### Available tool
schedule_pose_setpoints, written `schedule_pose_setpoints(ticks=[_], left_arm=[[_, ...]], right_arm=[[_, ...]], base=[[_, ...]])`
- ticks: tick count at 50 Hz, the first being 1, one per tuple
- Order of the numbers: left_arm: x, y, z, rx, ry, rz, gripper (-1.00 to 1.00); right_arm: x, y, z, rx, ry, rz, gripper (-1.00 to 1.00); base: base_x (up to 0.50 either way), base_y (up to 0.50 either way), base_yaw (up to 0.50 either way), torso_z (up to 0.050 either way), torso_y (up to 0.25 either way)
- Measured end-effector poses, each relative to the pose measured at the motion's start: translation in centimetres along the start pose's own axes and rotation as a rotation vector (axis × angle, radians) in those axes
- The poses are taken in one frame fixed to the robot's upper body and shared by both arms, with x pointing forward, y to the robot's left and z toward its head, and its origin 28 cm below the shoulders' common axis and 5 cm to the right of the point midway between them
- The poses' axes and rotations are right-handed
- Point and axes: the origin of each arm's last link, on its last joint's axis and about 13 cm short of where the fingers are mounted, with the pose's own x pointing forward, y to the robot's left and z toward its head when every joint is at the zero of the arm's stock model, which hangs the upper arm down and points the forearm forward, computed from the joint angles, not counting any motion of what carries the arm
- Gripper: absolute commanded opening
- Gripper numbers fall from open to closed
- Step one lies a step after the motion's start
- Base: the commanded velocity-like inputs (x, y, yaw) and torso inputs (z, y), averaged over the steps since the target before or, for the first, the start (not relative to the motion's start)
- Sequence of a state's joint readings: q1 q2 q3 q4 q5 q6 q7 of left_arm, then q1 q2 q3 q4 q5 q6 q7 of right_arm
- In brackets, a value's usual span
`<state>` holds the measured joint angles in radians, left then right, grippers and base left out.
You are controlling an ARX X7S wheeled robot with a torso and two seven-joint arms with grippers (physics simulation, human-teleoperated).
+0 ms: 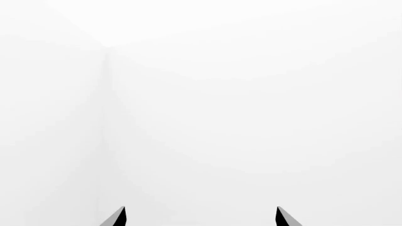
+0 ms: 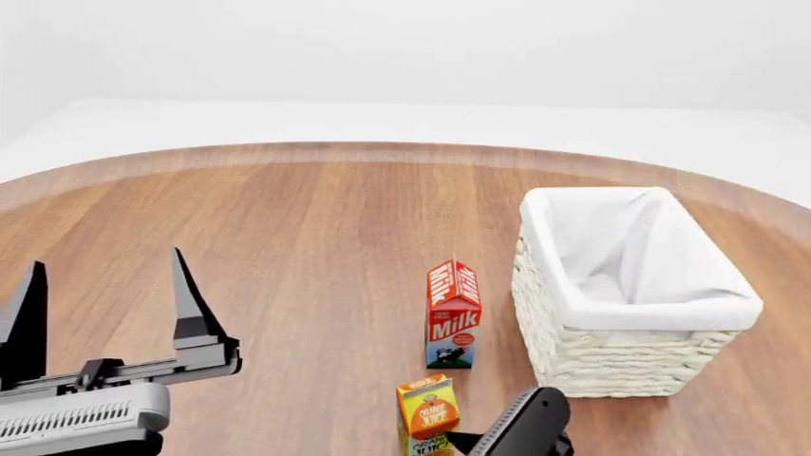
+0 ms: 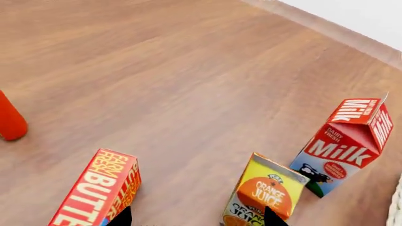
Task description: Pick up the cream cheese box and the butter, and put them in the basket.
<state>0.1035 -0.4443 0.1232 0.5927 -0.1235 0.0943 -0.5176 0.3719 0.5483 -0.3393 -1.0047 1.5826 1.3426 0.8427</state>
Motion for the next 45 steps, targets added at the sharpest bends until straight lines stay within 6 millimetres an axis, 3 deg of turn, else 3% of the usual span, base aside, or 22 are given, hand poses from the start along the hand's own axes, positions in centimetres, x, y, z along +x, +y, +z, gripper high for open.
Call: schedule_pose_setpoints(ticks=[45], left_arm=[[0.1,0.5,0.2,0.007,-0.013,0.020,1.00]], right_arm=[[4.6,2.7,-2.1,0.143,0.044,0.058,1.00]], base=[[0.00,0.00,0.00,0.000,0.000]])
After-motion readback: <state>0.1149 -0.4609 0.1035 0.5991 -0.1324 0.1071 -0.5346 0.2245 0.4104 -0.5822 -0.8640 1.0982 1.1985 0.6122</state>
